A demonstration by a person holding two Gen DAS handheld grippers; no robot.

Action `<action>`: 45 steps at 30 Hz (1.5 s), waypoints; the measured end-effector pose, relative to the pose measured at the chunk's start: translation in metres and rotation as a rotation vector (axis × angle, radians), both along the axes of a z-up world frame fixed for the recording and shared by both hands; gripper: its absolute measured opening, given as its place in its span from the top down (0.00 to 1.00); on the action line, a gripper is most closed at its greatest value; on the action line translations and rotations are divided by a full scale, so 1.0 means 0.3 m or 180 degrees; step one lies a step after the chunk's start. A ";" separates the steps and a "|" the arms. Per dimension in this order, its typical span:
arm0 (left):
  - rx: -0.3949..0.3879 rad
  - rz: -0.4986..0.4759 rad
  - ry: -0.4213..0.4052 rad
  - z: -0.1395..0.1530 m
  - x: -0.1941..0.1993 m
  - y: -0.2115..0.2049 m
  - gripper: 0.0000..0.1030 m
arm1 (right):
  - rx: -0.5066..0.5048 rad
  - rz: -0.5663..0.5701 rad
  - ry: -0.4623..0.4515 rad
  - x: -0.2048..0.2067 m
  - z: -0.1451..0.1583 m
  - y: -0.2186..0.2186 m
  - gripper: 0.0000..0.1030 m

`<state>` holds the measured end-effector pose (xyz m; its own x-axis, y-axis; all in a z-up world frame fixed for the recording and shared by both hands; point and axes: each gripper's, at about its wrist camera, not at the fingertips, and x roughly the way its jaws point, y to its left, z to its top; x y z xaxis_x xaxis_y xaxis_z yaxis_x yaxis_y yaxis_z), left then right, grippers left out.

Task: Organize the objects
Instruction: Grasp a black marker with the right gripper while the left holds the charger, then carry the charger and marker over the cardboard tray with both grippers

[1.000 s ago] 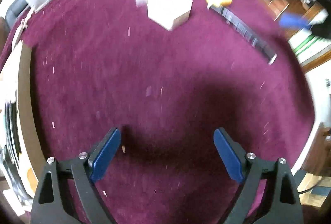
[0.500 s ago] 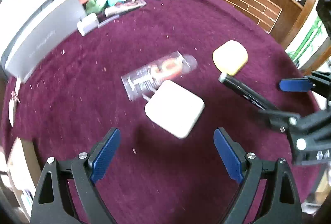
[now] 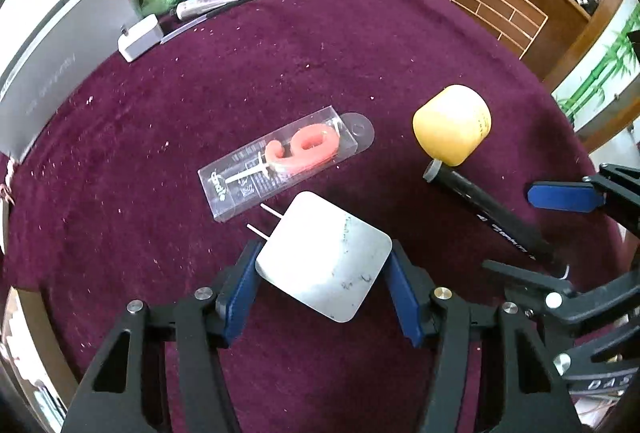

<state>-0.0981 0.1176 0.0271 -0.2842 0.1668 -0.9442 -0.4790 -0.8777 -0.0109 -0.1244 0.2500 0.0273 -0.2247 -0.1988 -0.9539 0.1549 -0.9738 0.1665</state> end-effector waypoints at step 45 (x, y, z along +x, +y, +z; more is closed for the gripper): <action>-0.0125 0.0519 0.0031 0.033 0.239 -0.179 0.47 | -0.0154 -0.0184 -0.0126 0.075 0.013 0.011 0.88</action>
<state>-0.0263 0.0640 0.0369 -0.3137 0.0807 -0.9461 -0.3303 -0.9434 0.0290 -0.1019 0.2534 0.0311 -0.1993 -0.2327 -0.9519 0.0909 -0.9716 0.2185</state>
